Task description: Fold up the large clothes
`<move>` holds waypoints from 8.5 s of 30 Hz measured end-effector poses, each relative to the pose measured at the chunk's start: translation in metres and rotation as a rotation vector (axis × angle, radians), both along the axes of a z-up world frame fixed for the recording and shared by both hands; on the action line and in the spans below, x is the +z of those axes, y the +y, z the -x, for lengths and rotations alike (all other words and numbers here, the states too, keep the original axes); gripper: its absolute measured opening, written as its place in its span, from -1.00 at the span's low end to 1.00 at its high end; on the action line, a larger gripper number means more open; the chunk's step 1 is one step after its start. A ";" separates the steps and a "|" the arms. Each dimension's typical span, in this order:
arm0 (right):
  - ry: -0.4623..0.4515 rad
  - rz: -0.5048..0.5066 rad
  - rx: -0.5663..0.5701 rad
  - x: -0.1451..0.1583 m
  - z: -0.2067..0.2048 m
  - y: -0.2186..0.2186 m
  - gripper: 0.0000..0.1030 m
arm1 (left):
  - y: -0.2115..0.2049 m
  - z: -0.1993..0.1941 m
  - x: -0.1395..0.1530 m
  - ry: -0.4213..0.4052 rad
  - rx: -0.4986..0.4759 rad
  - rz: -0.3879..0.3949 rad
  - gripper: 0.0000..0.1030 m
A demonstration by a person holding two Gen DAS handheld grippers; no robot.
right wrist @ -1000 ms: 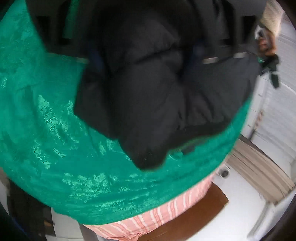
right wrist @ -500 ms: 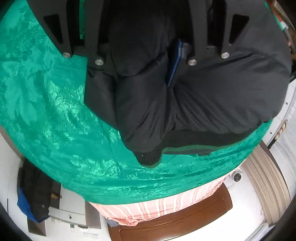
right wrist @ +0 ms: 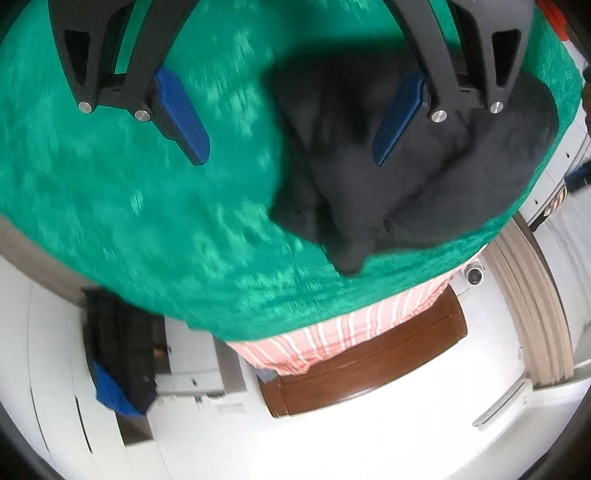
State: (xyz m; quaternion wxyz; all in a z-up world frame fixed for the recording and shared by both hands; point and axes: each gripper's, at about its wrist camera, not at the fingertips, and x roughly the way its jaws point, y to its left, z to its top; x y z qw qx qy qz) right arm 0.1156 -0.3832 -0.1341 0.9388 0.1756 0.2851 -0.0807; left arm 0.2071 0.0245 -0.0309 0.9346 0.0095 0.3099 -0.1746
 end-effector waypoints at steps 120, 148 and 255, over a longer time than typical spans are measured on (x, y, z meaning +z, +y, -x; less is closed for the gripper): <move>-0.064 -0.312 0.058 -0.054 0.022 -0.016 0.99 | -0.008 0.043 -0.056 0.121 -0.078 -0.065 0.93; -0.116 0.161 0.404 0.132 -0.091 0.195 -0.28 | 0.129 0.016 -0.038 0.210 0.047 0.080 0.95; -0.096 0.160 0.694 0.049 -0.076 0.395 0.70 | 0.314 0.076 -0.138 0.248 0.529 0.244 0.99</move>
